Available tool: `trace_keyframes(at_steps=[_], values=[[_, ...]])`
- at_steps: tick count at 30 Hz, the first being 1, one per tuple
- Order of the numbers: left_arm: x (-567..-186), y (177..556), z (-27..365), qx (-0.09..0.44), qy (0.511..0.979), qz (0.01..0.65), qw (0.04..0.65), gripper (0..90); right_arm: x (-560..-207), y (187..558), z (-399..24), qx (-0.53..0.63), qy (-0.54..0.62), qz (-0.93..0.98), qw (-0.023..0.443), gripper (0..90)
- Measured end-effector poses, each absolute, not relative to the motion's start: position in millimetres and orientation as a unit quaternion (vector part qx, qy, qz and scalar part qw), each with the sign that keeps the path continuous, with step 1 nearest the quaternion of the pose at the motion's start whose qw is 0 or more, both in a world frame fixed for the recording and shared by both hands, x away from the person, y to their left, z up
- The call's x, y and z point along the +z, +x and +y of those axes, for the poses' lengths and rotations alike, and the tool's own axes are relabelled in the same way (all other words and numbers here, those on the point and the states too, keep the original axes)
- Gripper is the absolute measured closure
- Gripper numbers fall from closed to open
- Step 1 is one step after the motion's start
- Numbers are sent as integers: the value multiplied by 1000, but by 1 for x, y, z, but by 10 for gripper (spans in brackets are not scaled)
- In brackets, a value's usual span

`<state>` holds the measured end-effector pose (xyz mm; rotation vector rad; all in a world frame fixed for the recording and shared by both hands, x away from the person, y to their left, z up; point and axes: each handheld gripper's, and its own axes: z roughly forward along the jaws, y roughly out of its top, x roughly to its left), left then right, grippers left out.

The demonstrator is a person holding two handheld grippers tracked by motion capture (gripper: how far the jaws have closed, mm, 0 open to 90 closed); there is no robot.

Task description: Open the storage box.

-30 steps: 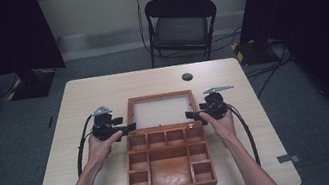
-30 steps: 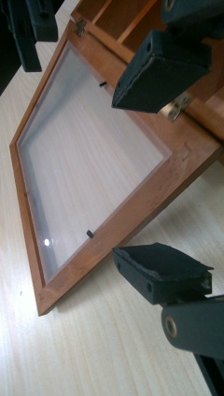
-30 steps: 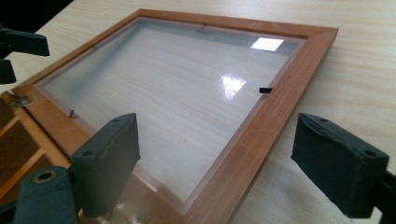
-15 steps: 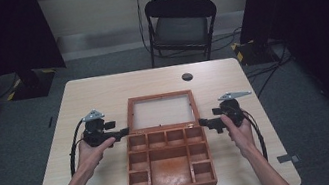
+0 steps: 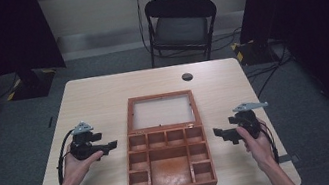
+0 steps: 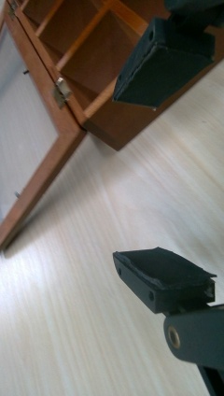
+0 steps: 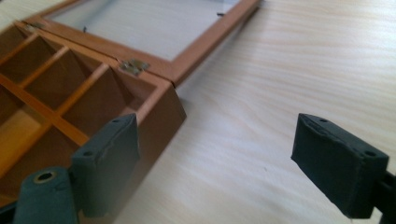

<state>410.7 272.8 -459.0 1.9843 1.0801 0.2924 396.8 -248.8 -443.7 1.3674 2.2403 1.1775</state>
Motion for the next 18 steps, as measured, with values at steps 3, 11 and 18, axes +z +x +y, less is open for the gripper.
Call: trace_keyframes(at_steps=[3, 11, 18], values=[[-462, 404, 281, 119, 792, 435, 411, 178, -447, 389, -254, 397, 476, 773, 133, 143], [-472, 389, 296, 125, 800, 448, 377, 176, -461, 372, -269, 365, 494, 776, 141, 143], [-489, 378, 301, 152, 809, 458, 335, 188, -481, 362, -279, 317, 512, 783, 153, 143]])
